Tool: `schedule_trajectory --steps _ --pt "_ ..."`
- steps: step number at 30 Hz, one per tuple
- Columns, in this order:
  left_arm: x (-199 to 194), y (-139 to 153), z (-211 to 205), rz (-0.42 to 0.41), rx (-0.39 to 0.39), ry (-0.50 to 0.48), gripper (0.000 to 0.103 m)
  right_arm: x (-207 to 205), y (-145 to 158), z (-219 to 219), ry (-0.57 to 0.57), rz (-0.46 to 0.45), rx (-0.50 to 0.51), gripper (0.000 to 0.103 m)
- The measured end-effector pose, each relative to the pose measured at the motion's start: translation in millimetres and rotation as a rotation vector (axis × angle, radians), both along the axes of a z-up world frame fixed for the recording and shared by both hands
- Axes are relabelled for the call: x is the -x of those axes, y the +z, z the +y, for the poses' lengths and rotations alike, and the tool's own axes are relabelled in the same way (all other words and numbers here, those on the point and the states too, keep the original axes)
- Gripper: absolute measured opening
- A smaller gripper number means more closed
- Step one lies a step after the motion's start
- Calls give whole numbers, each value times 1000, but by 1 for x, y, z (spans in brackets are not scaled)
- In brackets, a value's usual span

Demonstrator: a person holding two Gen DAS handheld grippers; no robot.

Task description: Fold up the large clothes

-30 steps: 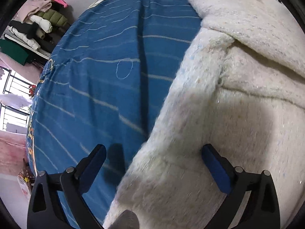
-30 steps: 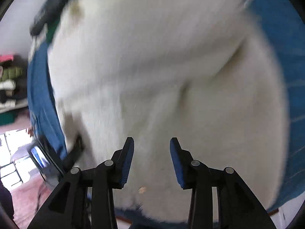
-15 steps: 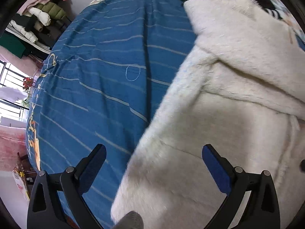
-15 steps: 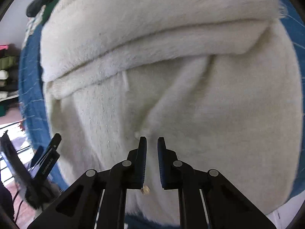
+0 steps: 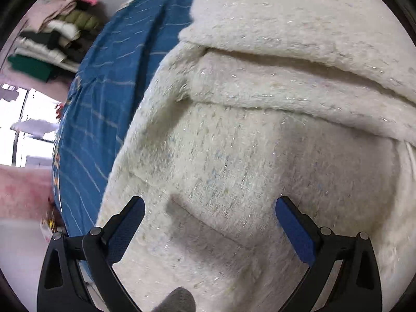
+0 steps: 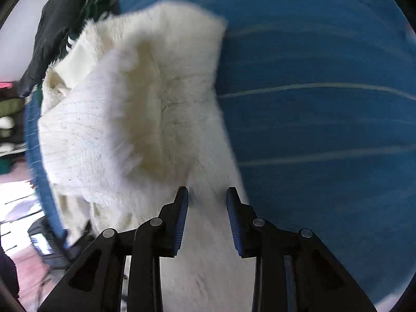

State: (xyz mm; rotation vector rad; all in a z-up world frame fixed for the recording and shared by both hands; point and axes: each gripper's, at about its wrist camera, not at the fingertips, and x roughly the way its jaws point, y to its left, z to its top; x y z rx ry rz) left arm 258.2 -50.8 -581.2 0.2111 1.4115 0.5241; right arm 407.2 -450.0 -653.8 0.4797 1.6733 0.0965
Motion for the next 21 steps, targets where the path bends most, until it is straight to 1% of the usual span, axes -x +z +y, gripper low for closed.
schedule_trajectory --steps 1,2,4,6,7,8,9,10,11,12,13,14,16,17,19,20,21 --pt "2 0 0 -8 -7 8 103 0 -12 -5 3 12 47 11" --pt "4 0 -2 -19 -25 15 103 3 -21 -15 -23 32 38 10" --pt "5 -1 -6 -29 -68 7 103 9 -25 -29 -46 51 16 10" --pt "7 -2 -12 -51 -125 3 103 11 -23 -28 18 52 8 10" --pt "7 -2 -14 -67 -147 8 103 9 -19 -27 60 44 -15 13" --pt "8 -3 -17 -81 -168 13 103 5 -12 -30 74 33 -45 21" --pt "9 -4 -18 -97 -196 17 103 2 -7 -31 67 20 -78 25" --pt "9 -5 -20 -100 -209 22 103 -3 0 -39 46 1 -120 29" --pt "8 -5 -20 -101 -217 28 103 -12 11 -52 -5 -45 -178 35" --pt "8 -5 -18 -98 -223 39 103 -19 17 -63 -34 -77 -204 38" --pt "7 -4 -17 -92 -221 49 103 -28 20 -71 -59 -100 -229 43" --pt "6 -4 -16 -89 -217 60 103 -42 20 -79 -93 -117 -276 45" --pt "5 -2 -8 -91 -195 104 103 -63 8 -87 -139 -102 -340 45" --pt "5 -1 -4 -96 -181 129 103 -78 -2 -88 -160 -88 -380 45" --pt "7 0 -1 -102 -165 156 103 -96 -23 -75 -150 -18 -425 46" --pt "6 1 -1 -104 -163 164 103 -103 -34 -71 -157 28 -468 39" --pt "7 1 -2 -103 -161 170 103 -103 -44 -63 -183 64 -502 23"
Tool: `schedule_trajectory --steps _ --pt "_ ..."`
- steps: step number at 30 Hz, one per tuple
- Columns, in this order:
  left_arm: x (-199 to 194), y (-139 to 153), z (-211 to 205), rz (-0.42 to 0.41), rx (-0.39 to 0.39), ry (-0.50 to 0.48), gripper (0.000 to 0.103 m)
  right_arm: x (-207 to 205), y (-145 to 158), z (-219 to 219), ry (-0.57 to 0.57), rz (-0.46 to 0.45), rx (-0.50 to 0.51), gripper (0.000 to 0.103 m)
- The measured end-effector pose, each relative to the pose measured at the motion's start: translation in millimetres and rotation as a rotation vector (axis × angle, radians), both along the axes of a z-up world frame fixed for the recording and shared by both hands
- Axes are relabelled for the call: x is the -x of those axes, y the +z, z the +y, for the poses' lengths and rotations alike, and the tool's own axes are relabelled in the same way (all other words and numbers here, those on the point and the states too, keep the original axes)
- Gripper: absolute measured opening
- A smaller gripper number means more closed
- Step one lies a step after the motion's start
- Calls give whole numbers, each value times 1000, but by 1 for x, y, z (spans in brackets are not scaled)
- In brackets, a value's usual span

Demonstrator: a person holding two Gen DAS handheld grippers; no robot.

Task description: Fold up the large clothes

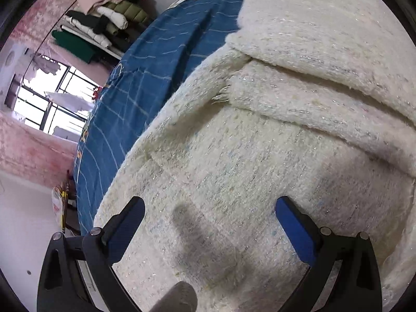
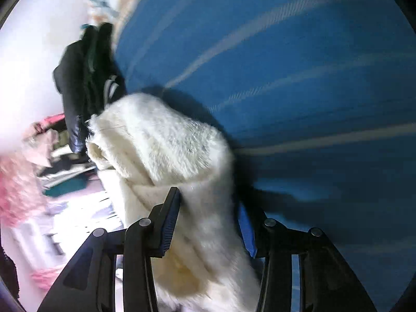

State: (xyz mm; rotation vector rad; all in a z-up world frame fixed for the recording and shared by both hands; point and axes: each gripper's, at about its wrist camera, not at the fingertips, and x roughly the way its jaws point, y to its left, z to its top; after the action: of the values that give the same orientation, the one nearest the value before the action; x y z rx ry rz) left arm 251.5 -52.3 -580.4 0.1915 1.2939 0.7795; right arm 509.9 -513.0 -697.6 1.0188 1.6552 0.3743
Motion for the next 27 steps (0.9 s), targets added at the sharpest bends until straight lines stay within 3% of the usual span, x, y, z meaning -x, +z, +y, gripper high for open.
schedule_trajectory --steps 1,2,5,8,9,11,12,14,17,21,22,23,24,27 --pt "0 0 0 1 1 2 103 4 -1 10 -8 -5 15 14" --pt "-1 0 0 4 2 1 103 5 7 15 26 -43 74 12" --pt "-2 -1 -1 9 7 -5 103 -3 35 12 15 -138 197 9" --pt "-2 1 -8 11 5 -10 103 -12 25 18 25 -100 245 11" --pt "-1 3 -9 14 7 -6 103 -7 27 8 51 -100 252 12" --pt "4 15 -9 7 17 23 103 -8 42 18 118 -115 281 37" --pt "8 24 -11 -7 21 36 103 -2 55 18 143 -122 308 41" --pt "21 44 -16 -26 22 56 103 27 85 11 175 -148 324 45" --pt "49 72 -30 -41 11 74 103 98 102 -3 259 -109 303 48" --pt "90 86 -55 -7 24 87 103 193 75 6 352 56 181 48" --pt "97 84 -61 9 31 85 103 212 66 12 354 86 159 45" --pt "104 83 -67 21 40 87 103 232 57 17 349 115 130 31" --pt "108 82 -69 27 52 86 103 246 44 26 341 139 126 7" --pt "120 72 -79 63 84 83 103 286 37 25 271 183 174 6"
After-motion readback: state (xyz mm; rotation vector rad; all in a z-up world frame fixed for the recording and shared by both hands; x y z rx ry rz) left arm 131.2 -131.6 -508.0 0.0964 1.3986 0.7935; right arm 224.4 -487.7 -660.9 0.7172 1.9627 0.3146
